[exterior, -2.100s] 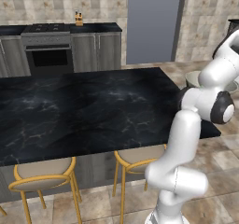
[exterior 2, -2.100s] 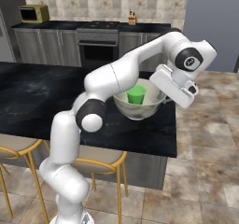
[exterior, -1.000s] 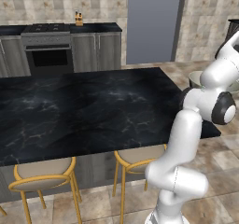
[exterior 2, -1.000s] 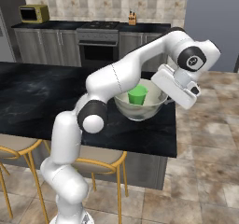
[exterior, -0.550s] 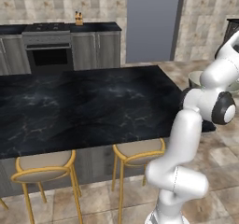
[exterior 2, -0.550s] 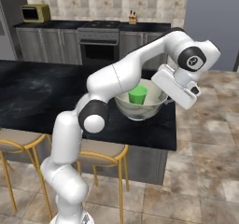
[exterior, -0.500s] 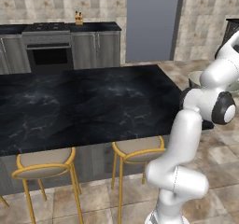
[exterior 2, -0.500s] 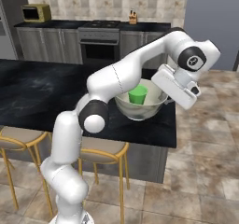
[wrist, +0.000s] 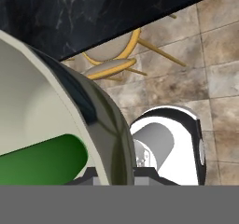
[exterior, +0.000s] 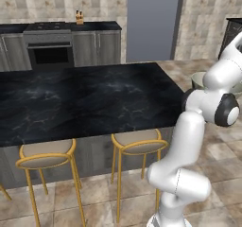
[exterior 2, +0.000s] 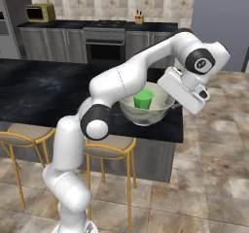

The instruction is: Place the cup inside the bowl on the dining table and move the bowl to any counter.

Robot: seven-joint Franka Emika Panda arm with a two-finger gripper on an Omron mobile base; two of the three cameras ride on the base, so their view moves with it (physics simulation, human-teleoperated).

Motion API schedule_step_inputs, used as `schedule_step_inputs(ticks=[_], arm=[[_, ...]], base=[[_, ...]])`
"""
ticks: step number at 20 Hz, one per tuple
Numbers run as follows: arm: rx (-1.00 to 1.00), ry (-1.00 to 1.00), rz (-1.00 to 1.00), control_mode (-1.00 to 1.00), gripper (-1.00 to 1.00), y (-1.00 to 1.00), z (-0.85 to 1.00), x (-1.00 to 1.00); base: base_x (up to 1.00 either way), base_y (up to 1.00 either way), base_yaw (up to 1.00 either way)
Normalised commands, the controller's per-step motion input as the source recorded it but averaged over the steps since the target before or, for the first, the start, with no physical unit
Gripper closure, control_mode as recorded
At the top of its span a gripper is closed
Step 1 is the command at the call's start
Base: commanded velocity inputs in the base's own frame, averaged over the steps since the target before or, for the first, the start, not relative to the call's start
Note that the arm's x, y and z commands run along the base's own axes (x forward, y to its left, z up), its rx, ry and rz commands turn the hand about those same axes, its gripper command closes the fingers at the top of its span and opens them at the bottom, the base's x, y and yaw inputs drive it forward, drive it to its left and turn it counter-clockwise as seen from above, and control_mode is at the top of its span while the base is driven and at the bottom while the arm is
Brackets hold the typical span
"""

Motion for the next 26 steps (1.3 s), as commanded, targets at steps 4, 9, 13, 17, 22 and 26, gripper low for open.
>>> schedule_step_inputs(ticks=[4,9,13,17,22,26], arm=[[0.00,0.00,0.00,1.00,1.00,0.00,0.00,0.00],[0.00,0.00,0.00,1.00,1.00,0.00,0.00,0.00],[0.00,0.00,0.00,1.00,1.00,0.00,0.00,0.00],[0.00,0.00,0.00,1.00,1.00,0.00,0.00,0.00],[0.00,0.00,0.00,1.00,1.00,0.00,0.00,0.00],[0.00,0.00,0.00,1.00,1.00,0.00,0.00,0.00]], base=[[0.04,-0.24,0.01],[0.20,-0.37,0.01],[0.28,-0.53,0.00],[0.28,-0.67,0.00],[0.33,-0.72,0.00],[0.41,-0.73,0.00]])
